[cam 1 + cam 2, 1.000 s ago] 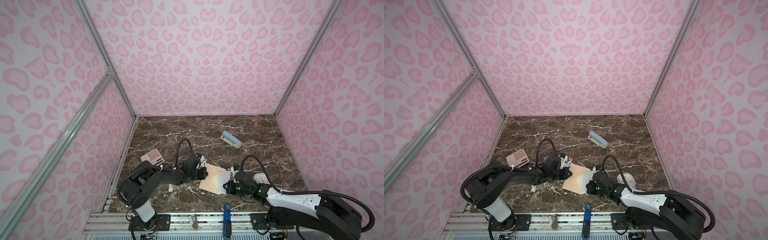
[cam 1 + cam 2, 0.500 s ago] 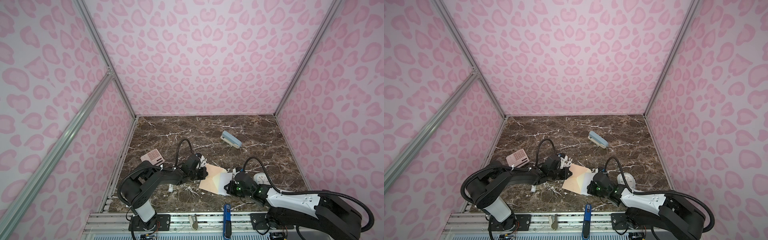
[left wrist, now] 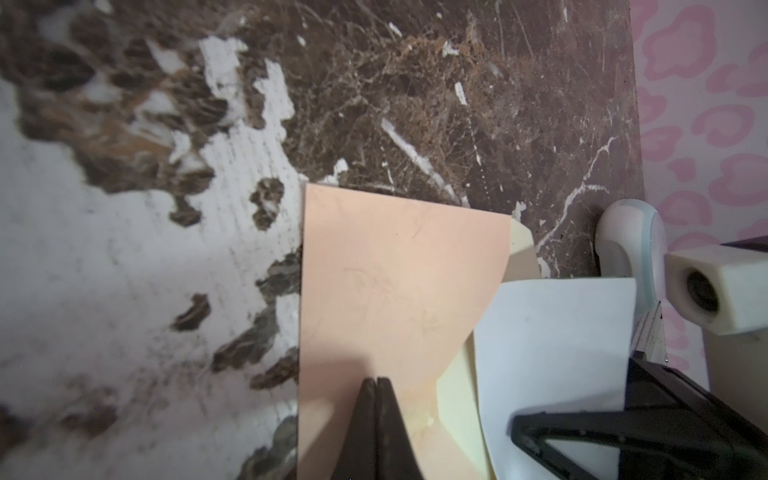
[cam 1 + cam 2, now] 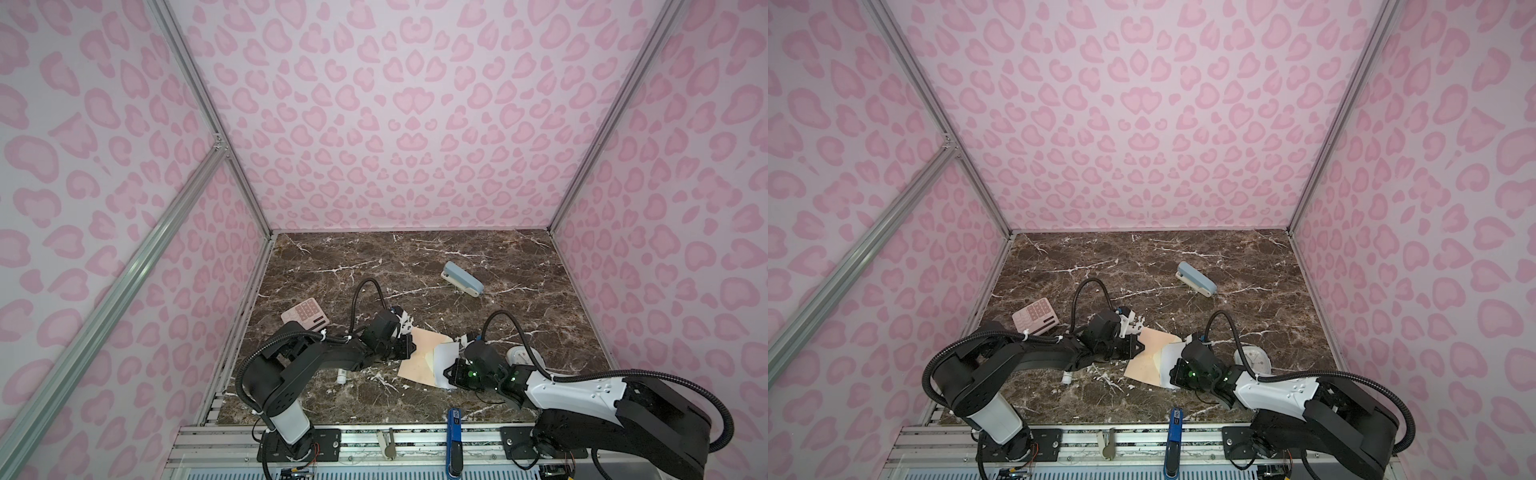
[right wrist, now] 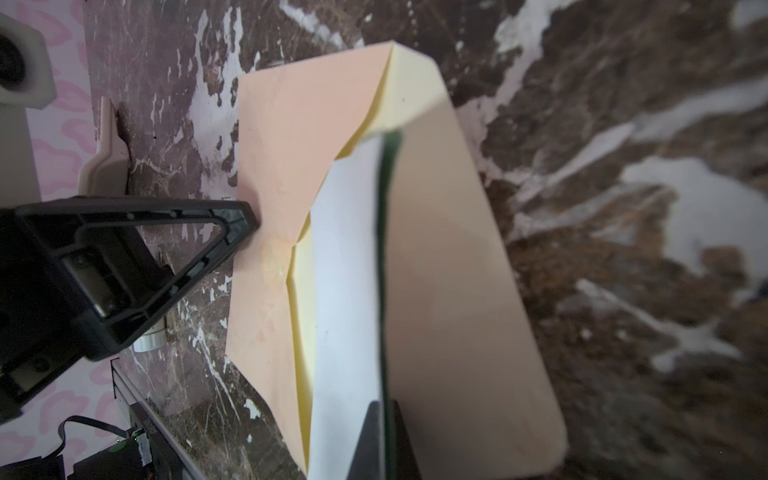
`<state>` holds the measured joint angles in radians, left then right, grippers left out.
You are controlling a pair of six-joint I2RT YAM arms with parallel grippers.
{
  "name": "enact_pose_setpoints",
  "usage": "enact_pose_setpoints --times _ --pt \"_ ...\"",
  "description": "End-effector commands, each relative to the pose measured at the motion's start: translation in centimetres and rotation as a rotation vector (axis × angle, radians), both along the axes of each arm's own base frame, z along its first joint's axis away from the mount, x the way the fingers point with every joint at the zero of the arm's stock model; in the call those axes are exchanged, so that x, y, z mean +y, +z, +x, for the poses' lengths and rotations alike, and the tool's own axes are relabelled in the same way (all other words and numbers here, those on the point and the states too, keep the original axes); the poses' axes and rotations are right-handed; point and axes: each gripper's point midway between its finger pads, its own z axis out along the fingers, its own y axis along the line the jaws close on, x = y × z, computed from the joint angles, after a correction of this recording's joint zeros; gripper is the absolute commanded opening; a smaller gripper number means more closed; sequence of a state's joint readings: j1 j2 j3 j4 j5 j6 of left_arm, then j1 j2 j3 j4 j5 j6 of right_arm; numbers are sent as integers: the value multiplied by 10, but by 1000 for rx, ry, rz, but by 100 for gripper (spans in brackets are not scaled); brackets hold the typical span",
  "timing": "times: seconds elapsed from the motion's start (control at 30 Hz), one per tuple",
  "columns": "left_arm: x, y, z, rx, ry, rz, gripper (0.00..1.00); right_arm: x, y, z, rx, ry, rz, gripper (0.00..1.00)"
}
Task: Place the letter into the envelope and seal it
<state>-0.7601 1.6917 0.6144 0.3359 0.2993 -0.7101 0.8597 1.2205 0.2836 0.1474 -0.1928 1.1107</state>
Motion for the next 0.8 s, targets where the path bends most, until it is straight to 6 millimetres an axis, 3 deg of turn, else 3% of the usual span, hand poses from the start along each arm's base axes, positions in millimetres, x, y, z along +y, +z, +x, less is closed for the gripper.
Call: enact_pose_setpoints --times 0.0,0.37,0.77 --pt "30 -32 -19 100 30 153 4 -9 -10 -6 30 4 -54 0" --pt "30 -32 -19 95 17 153 4 -29 -5 1 22 -15 -123 0" --pt "29 -31 -19 95 14 149 4 -21 -4 3 37 4 -122 0"
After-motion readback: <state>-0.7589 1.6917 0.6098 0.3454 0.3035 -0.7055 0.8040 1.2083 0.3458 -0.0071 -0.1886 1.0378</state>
